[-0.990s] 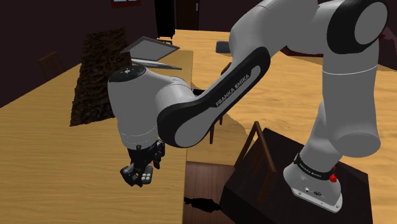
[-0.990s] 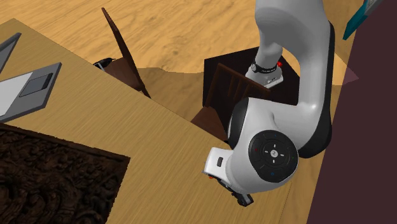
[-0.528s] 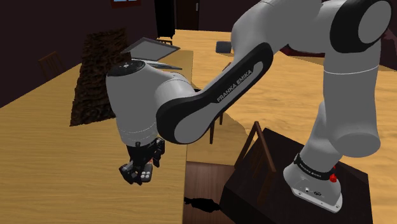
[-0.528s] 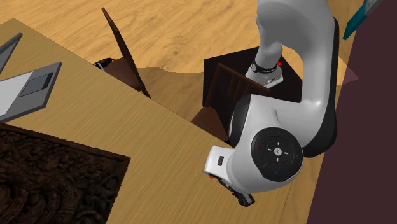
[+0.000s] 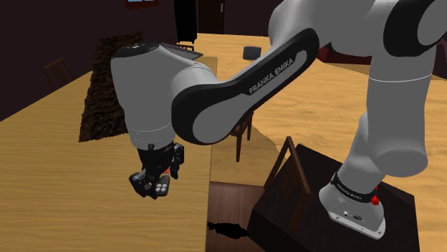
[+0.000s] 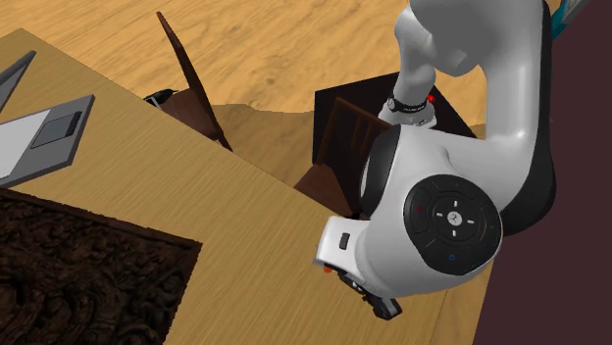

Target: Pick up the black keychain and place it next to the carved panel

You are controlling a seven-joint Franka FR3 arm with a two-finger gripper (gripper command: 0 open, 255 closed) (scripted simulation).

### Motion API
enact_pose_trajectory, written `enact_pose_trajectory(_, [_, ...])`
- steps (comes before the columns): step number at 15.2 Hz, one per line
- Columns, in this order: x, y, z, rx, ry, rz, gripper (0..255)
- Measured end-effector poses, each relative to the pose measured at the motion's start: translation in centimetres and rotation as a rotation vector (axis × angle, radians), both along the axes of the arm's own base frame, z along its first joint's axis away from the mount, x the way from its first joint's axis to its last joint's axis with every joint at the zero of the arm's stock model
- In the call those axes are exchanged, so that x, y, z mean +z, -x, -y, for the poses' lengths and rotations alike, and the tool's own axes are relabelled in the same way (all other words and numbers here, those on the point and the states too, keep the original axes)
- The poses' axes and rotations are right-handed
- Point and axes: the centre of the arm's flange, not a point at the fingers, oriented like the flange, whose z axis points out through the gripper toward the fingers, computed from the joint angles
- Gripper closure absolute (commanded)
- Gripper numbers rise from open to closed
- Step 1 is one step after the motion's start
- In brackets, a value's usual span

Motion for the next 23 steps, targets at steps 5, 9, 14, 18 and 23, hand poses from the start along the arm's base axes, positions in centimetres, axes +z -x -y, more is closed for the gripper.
enact_pose_trajectory(5, [2.6, -0.2, 0.1, 0.0, 0.0, 0.0, 255])
enact_pose_trajectory(9, [4.6, -0.1, 0.0, 0.0, 0.0, 0.0, 255])
enact_pose_trajectory(14, [7.2, 0.0, 0.1, 0.0, 0.0, 0.0, 255])
enact_pose_trajectory(18, [8.3, -2.1, 1.9, -0.001, 0.0, 0.0, 255])
enact_pose_trajectory(23, [8.5, -6.9, 6.1, -0.002, 0.001, 0.0, 255])
